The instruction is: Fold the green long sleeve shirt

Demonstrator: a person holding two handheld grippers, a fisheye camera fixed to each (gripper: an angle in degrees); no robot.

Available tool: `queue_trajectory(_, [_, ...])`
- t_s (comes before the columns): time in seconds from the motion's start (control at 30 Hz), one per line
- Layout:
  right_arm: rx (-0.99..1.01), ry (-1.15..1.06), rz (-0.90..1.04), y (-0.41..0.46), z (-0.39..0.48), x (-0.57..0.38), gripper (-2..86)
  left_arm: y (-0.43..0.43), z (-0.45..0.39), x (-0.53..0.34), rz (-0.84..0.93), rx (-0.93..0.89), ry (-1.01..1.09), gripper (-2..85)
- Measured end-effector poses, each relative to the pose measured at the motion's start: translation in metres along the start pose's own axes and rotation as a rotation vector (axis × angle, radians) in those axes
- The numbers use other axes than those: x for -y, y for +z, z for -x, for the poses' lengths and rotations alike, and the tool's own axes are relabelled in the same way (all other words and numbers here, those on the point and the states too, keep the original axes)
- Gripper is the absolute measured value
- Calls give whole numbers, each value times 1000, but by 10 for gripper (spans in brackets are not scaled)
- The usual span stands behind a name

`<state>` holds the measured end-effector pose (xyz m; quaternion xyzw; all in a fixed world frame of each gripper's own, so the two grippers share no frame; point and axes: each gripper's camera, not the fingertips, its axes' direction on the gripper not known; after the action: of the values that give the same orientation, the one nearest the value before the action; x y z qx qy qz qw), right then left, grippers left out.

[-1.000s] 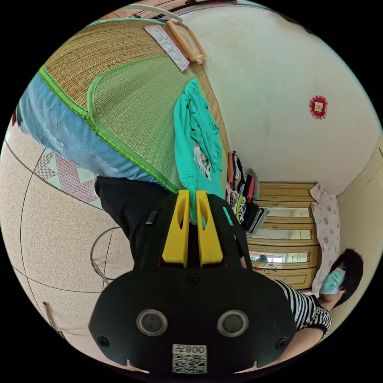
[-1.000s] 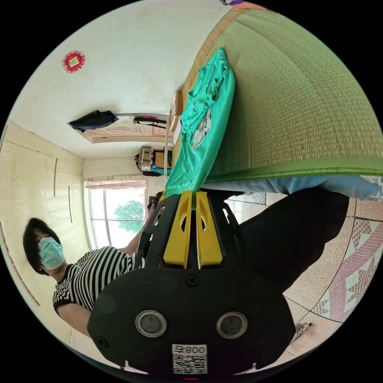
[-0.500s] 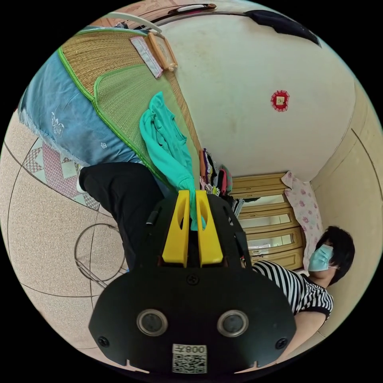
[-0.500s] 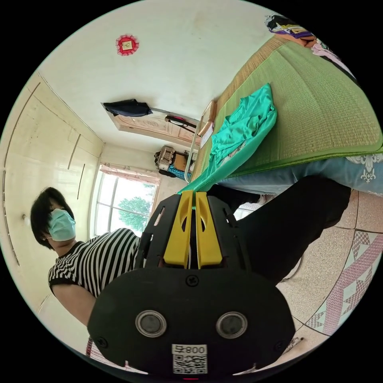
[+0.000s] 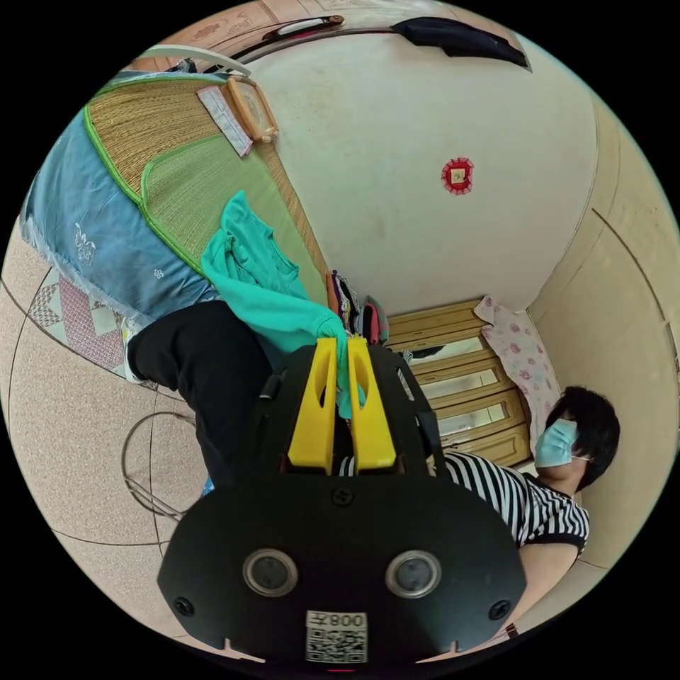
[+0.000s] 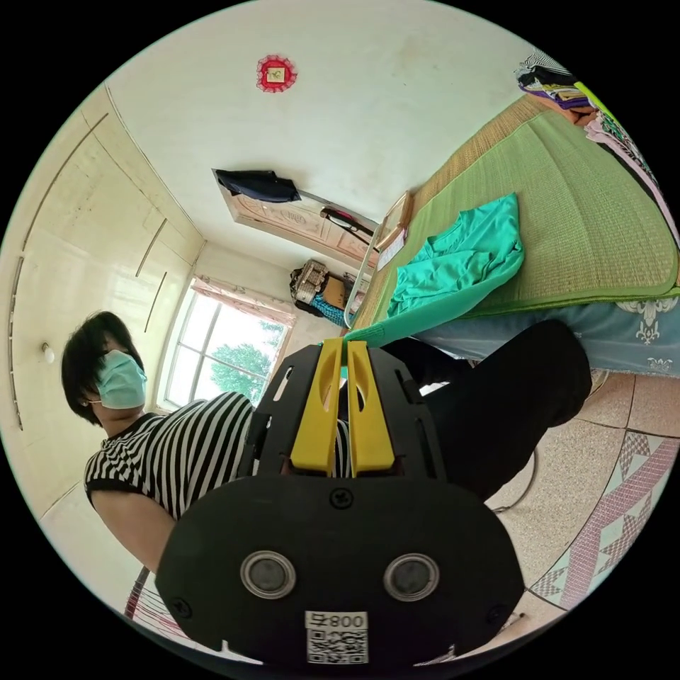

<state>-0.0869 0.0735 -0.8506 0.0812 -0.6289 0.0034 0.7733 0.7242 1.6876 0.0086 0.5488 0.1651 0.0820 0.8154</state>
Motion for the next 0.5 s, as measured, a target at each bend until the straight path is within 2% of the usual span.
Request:
queue_trajectory(0.27, [-11, 8, -26, 9, -36, 49, 6, 41, 29, 58, -13, -45, -18, 27])
queue_trajectory(0.5, [-52, 2, -46, 28, -85, 134, 6, 93, 49, 139, 7, -29, 2, 28])
